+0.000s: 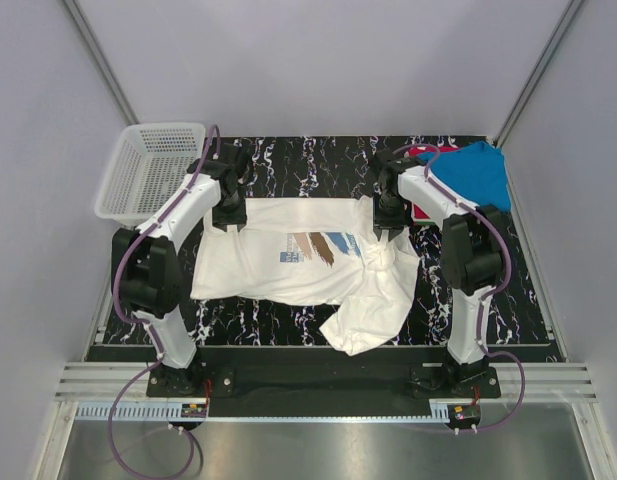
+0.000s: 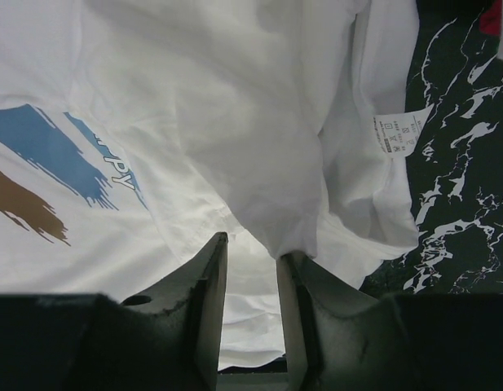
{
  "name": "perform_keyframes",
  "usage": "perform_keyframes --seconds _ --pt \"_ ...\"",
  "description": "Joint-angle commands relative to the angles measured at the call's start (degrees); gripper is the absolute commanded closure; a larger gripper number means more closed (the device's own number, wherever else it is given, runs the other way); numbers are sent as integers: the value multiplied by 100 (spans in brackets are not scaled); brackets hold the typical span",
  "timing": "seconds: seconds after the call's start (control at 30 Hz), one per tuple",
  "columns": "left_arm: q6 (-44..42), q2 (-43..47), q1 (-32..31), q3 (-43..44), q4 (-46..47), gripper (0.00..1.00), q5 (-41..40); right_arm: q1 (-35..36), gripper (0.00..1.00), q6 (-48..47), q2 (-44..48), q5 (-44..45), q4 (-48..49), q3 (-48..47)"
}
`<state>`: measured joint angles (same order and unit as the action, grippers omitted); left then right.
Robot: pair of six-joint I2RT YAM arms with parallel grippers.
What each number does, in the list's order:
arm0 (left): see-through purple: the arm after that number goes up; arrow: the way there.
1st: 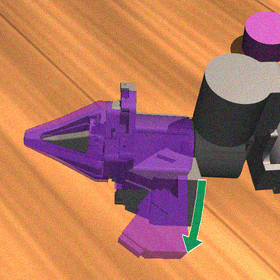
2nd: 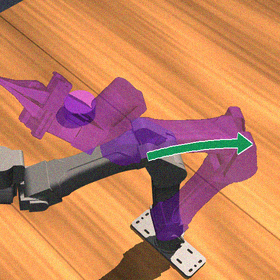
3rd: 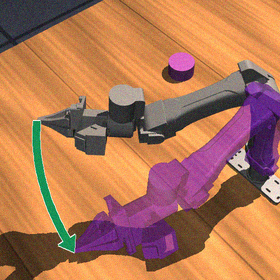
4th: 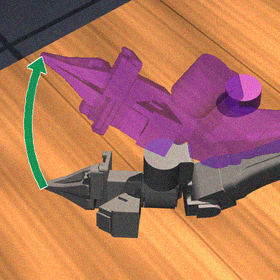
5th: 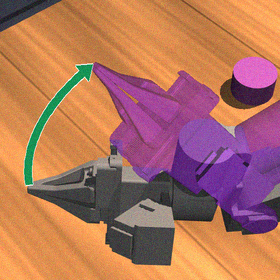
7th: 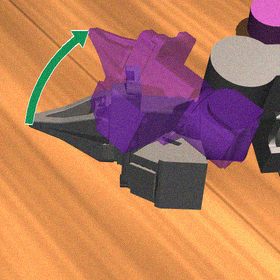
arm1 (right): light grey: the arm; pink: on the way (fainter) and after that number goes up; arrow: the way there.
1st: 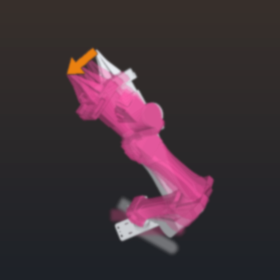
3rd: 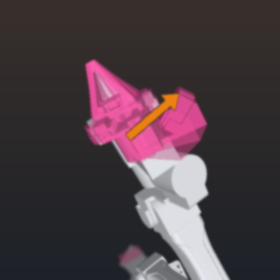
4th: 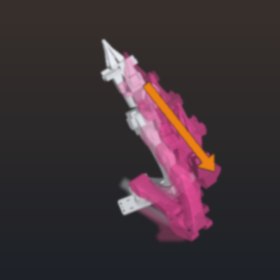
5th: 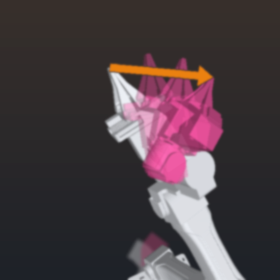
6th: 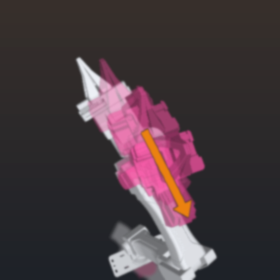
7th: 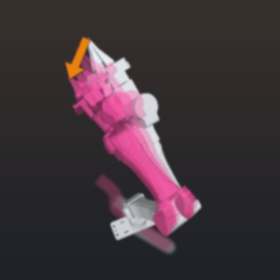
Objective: Fold and stack the t-shirts
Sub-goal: Fold the tshirt
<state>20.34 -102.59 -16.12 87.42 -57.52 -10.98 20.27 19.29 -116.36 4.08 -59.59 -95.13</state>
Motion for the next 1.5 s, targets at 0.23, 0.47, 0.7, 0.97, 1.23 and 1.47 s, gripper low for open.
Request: perform_keyframes --seconds 0.23,0.47,0.7,0.97,1.23,1.47 --pt "-74 -139 -14 161 39 62 61 -111 62 -188 -405 216 62 -480" --pt "-65 -174 -14 170 48 62 61 -137 97 -189 -511 190 97 -568" --pt "-65 -271 -14 293 39 62 140 -138 100 -154 -283 -55 62 -629" --pt "-56 -394 -23 487 48 62 228 -85 100 -30 201 -688 -149 -427" --pt "-83 -368 -14 425 56 62 202 56 100 40 421 -1268 -219 -348" --pt "-118 -332 -23 399 56 62 132 345 100 -4 280 -1778 -448 -541"
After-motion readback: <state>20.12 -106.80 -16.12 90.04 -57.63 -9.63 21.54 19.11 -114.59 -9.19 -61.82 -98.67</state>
